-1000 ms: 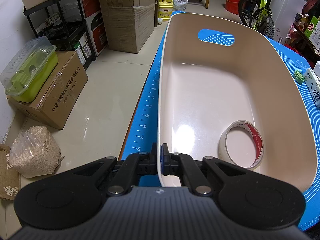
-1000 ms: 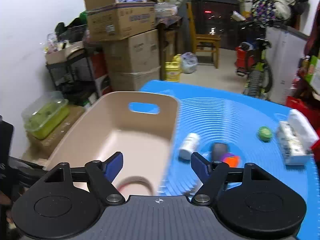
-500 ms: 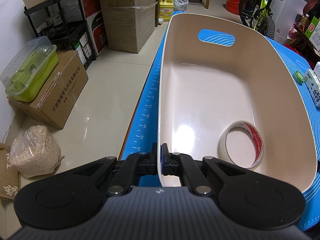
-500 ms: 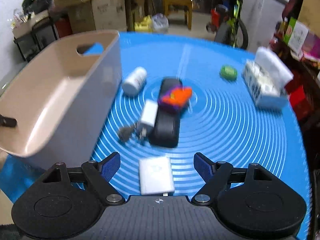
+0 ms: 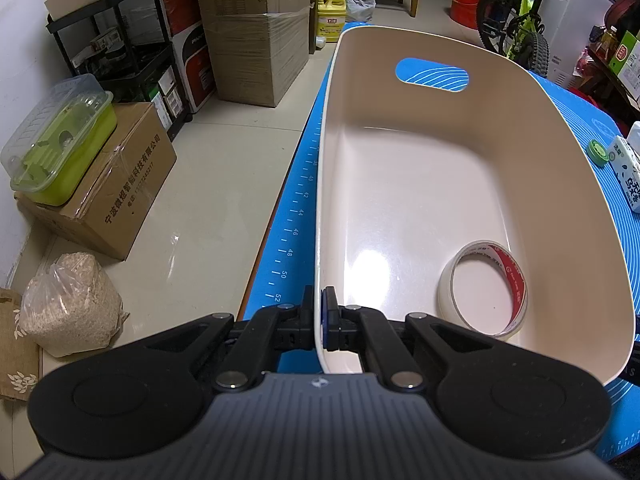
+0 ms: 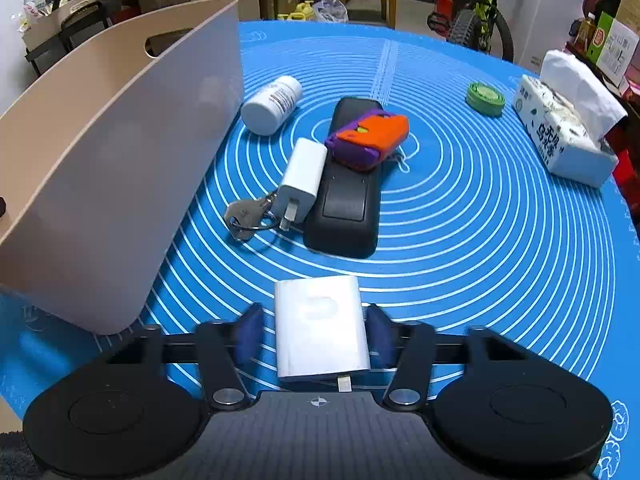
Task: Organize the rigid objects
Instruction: 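Move the right gripper to the white charger and grasp it, then carry the white charger into the basket and release it onto the tape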
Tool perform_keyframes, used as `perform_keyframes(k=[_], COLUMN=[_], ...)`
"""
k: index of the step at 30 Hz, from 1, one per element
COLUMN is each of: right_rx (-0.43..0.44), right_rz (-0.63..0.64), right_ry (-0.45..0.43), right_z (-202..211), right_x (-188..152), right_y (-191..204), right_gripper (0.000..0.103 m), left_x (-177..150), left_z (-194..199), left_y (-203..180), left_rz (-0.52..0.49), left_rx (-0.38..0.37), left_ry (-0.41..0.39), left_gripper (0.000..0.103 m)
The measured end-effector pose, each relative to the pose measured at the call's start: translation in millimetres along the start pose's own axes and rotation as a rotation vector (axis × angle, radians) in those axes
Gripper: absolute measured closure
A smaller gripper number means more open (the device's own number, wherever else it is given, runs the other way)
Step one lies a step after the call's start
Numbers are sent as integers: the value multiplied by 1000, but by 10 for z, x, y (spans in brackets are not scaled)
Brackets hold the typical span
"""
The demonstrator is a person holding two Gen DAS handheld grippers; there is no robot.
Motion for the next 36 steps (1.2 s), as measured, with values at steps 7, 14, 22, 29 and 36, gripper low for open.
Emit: perform_keyframes(k=[7, 14, 22, 29, 36], right_rx=[-6, -18, 2, 75, 138], right_rz=[6, -5, -46, -16, 96], right_ry=[-14, -81, -245, -380, -406], right_z=[18, 250, 780, 1197, 1228], right_x=[-2, 146, 603, 1063, 1336], right_y=[-10, -17, 10, 318, 895], right_gripper=[51, 51, 51, 51, 51], left_x=[-4, -2, 2, -2, -1], left_z=[-4, -14, -7, 4, 6], left_y=[-8, -20, -34, -33, -34], left_rz=[-3, -5, -11, -15, -15], left_rx=[0, 0, 2, 4, 4], left_ry=[0, -1, -1, -1, -1], left_gripper=[99, 99, 99, 99, 99])
Point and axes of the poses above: each gripper's, at about its wrist camera, not at the fingertips, and z roughly against the way its jaws point, y to its left, x to its top, the point moved 8 cm from there along -z, roughly the way its jaws point, and after that the axes turned 10 degrees about -x, right-handed, at the moved point
